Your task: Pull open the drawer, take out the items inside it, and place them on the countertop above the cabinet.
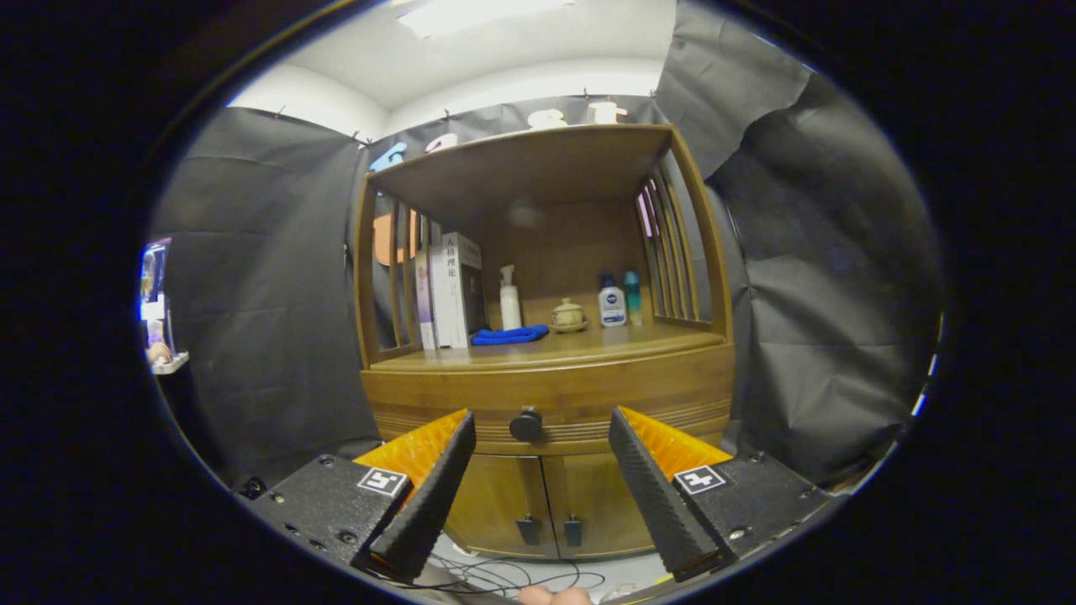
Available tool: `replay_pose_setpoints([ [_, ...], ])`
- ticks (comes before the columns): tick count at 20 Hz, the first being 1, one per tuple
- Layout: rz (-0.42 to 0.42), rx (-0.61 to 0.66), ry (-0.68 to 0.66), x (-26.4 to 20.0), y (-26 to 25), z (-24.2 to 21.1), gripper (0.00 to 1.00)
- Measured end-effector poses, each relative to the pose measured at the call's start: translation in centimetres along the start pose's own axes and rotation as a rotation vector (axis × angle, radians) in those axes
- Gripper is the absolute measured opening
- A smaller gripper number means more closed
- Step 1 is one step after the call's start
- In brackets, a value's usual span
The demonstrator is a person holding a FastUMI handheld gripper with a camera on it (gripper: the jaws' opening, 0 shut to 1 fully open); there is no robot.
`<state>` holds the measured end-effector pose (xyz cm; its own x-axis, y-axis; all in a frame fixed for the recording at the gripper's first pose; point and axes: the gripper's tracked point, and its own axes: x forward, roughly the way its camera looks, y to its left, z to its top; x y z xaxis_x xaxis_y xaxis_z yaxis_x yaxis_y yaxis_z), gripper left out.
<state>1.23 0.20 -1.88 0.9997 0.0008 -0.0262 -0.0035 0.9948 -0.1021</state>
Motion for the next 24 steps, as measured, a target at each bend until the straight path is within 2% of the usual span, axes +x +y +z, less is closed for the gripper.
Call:
replay_pose_setpoints([
  [5,0.029,-0.044,0.003,1.7,1.1,-0.4,1.0],
  [9,0.039,-0.079,0.056,5.2,1.3,-1.8,1.0],
  [17,-0.036,-0.093,0.242,13.6,0.5,-6.3,1.0],
  [24,-0.073,-0.214,0.239,15.3,0.9,-6.7,1.0],
])
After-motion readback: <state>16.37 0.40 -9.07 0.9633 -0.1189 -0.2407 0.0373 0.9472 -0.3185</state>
